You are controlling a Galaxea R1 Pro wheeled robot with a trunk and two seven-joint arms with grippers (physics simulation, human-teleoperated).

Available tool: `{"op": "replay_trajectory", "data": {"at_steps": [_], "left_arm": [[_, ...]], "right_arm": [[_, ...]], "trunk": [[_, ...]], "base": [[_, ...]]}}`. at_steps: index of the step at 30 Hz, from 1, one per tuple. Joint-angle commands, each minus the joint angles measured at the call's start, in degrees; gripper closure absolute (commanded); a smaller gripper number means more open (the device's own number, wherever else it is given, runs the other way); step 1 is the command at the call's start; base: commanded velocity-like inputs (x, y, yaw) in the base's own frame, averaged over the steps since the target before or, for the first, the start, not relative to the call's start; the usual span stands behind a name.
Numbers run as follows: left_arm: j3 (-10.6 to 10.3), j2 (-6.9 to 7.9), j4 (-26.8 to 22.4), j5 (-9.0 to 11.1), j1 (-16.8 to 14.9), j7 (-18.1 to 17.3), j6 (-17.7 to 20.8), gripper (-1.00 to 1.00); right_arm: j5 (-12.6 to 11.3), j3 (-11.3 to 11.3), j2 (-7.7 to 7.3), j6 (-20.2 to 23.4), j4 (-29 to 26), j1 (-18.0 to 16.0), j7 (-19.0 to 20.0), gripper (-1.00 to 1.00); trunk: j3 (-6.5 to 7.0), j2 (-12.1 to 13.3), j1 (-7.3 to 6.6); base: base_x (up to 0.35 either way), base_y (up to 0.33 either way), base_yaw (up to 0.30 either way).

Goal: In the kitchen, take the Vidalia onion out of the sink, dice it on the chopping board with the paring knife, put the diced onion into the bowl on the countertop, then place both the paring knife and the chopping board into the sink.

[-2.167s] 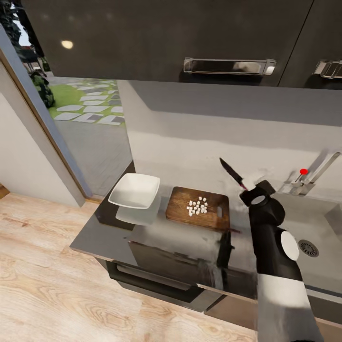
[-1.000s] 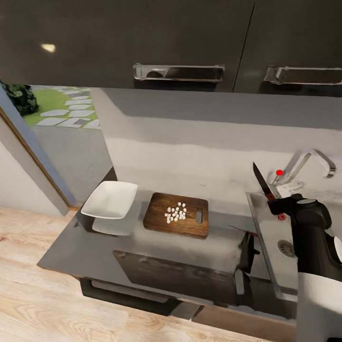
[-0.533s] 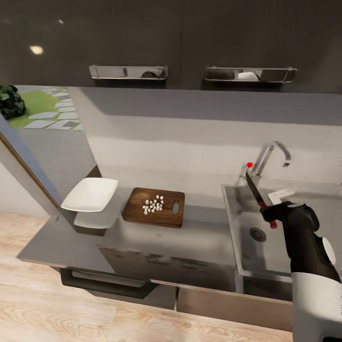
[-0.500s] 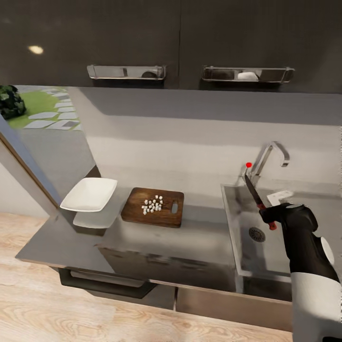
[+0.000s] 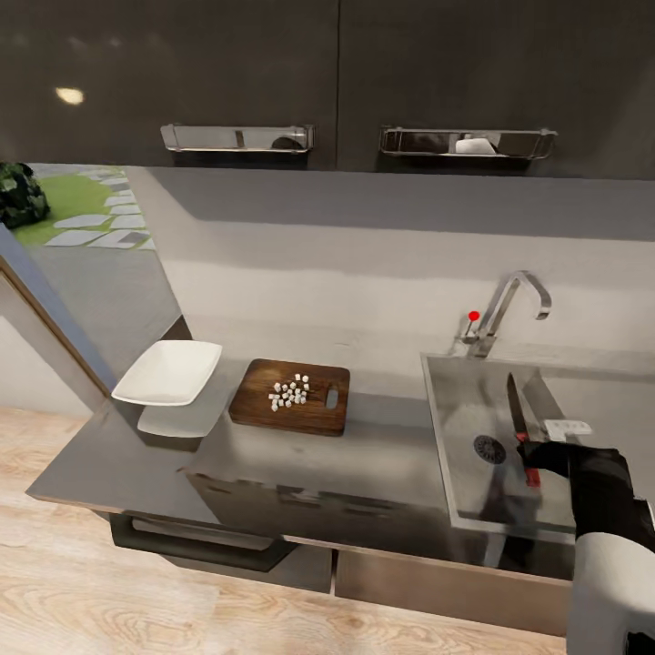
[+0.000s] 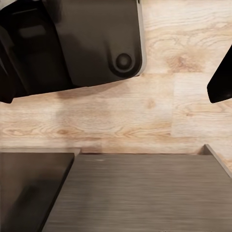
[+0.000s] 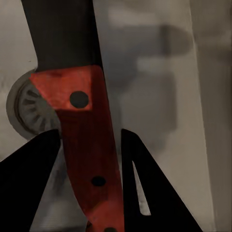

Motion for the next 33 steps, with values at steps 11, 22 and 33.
{"op": "replay_trajectory", "data": {"at_steps": [11,22,33], "left_arm": [[0.44,0.1,-0.2,-0.37,0.02,-0.2,-0.09,-1.0],[0.42,0.03,-0.11,-0.37,0.01,-0.28,-0.09,-1.0],[0.44,0.02,0.94,-0.37,0.0,-0.27,-0.09,-1.0]], "right_arm": [[-1.18,-0.44,0.34,-0.11,-0.37,-0.07,0.09,1.0],[-1.23,-0.62,0.19,0.18,-0.27,-0.09,0.12,1.0],[-1.16,-0.63,-0.07,5.7,-0.27,-0.07,0.2,1.0]], "trunk": [[-0.65,-0.11,0.04],[-1.66,-0.11,0.04],[-2.68,-0.11,0.04]], "base": [[0.0,0.0,0.0],[0.0,0.0,0.0],[0.0,0.0,0.0]]}}
